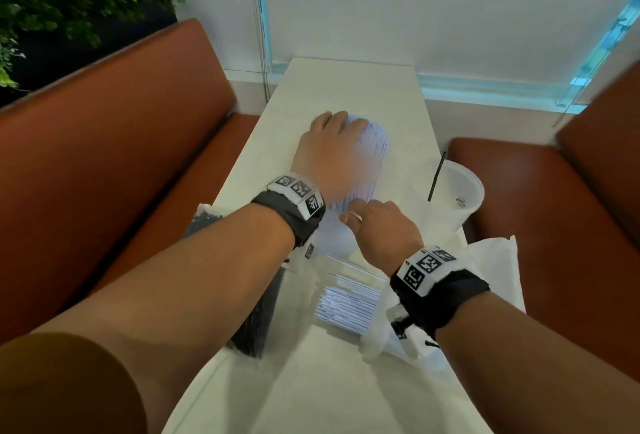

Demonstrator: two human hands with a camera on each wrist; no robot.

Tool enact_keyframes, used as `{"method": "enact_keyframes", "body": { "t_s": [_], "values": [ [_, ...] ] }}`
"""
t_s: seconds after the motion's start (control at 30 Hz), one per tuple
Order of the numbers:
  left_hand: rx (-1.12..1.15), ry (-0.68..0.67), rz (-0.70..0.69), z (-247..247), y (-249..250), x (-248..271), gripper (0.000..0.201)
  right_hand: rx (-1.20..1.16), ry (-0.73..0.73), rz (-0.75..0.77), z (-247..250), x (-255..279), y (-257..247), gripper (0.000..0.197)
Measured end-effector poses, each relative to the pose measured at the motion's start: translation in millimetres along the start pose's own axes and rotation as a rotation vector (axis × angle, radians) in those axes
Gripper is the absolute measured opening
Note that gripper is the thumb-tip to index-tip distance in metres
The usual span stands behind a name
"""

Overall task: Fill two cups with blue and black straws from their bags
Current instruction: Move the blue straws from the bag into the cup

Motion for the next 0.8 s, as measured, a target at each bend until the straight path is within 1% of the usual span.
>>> {"method": "enact_keyframes", "body": {
  "t_s": [0.1, 0.13, 0.2, 0.23, 0.27, 0.3, 0.33, 0.4, 0.47, 0.5, 0.53, 0.57, 0.6, 0.63, 0.7, 0.77, 0.8],
  "values": [
    [0.056, -0.068, 0.013, 4, 0, 7, 0.086, -0.021, -0.022, 0.018, 7, 10, -1, 0.034],
    [0.067, -0.071, 0.013, 7, 1, 11, 0.089, -0.052, -0.001, 0.023, 11, 16, 2, 0.036],
    [0.105, -0.046, -0.002, 18, 5, 23, 0.093, -0.132, 0.1, -0.019, 23, 30, 14, 0.034],
    [0.14, -0.021, -0.014, 25, 7, 31, 0.094, -0.153, 0.155, -0.073, 28, 37, 25, 0.032],
    [0.183, 0.015, -0.028, 34, 8, 39, 0.095, -0.148, 0.186, -0.15, 30, 41, 38, 0.035],
    [0.228, 0.06, -0.046, 42, 9, 47, 0.095, -0.113, 0.178, -0.244, 28, 44, 52, 0.042],
    [0.269, 0.109, -0.063, 50, 10, 55, 0.094, -0.057, 0.135, -0.335, 23, 46, 65, 0.051],
    [0.328, 0.218, -0.074, 63, 11, 73, 0.087, 0.063, 0.018, -0.467, 9, 48, 83, 0.068],
    [0.358, 0.353, -0.046, 74, 11, 92, 0.072, 0.123, -0.065, -0.507, -4, 48, 89, 0.072],
    [0.359, 0.416, -0.038, 78, 12, 102, 0.061, 0.13, -0.098, -0.502, -10, 48, 90, 0.07],
    [0.358, 0.451, -0.039, 79, 14, 111, 0.049, 0.133, -0.131, -0.485, -17, 48, 89, 0.062],
    [0.361, 0.442, -0.048, 75, 17, 118, 0.038, 0.141, -0.16, -0.459, -24, 48, 88, 0.051],
    [0.367, 0.379, -0.053, 65, 19, 124, 0.03, 0.148, -0.181, -0.433, -28, 49, 85, 0.038],
    [0.372, 0.261, -0.042, 51, 21, 128, 0.027, 0.149, -0.192, -0.414, -30, 49, 81, 0.03],
    [0.356, -0.09, 0.002, 7, 25, 139, 0.031, 0.113, -0.206, -0.374, -31, 51, 71, 0.023],
    [0.293, -0.431, -0.031, -38, 36, 157, 0.042, 0.056, -0.222, -0.349, -31, 54, 63, 0.017],
    [0.274, -0.554, -0.068, -56, 43, 167, 0.05, 0.03, -0.225, -0.338, -31, 56, 58, 0.014]
  ]
}}
Point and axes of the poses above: each hand's wrist, its own x-axis away from the middle knuckle, its own z-axis out of the back of the hand, y = z × x, the point moved 9 cm from there along -x, towards the middle knuckle, and after that the axes turned 11 degrees about -z, right-handed, at the moved point
